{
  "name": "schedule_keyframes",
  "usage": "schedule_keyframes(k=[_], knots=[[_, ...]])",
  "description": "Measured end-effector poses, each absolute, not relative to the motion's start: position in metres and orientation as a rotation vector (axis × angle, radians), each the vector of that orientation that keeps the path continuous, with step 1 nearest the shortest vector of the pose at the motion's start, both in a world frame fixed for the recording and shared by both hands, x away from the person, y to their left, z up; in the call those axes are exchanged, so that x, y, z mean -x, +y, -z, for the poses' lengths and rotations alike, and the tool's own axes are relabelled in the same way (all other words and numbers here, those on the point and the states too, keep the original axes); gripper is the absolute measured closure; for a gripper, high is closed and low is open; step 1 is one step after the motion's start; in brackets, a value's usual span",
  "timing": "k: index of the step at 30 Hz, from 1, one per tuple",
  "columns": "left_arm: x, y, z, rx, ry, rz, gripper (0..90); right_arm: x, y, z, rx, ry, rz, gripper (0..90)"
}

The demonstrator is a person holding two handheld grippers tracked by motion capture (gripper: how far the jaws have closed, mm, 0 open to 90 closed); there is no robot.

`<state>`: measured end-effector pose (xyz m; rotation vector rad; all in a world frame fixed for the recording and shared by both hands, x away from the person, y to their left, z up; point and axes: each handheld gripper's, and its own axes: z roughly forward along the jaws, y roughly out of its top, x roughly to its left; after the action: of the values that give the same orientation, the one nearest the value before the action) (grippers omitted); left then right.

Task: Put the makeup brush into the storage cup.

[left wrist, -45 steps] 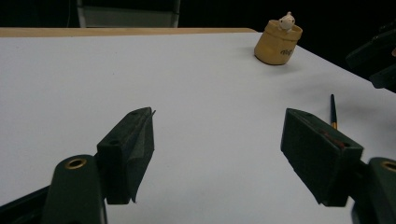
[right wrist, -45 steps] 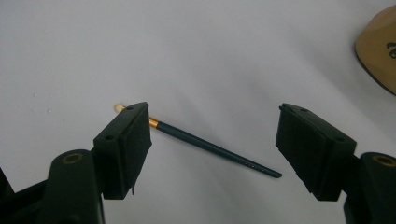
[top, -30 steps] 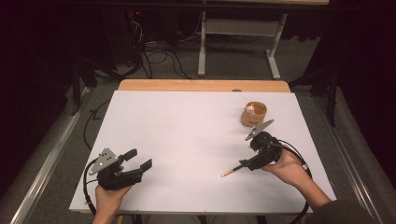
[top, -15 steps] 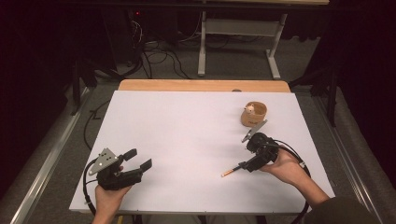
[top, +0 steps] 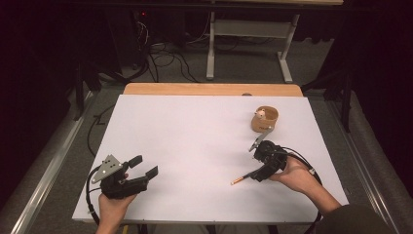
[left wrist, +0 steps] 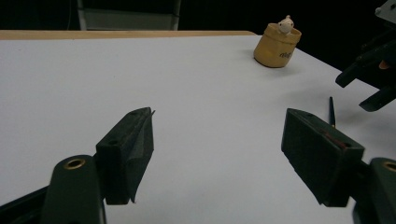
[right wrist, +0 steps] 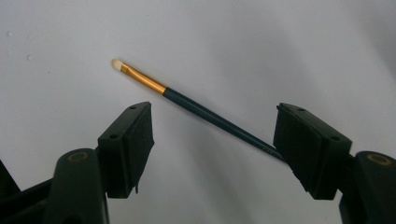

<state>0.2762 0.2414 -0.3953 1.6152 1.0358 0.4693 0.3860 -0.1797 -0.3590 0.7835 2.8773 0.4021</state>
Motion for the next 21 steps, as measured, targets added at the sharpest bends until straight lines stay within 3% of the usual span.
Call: schedule_keyframes(k=[21], knots=[[-0.276,0.242,0.395,-1.616,1.039,-0.47,25.8,-0.389,-0.171,0.375,-0.755,2.935,-0.291,30.9]])
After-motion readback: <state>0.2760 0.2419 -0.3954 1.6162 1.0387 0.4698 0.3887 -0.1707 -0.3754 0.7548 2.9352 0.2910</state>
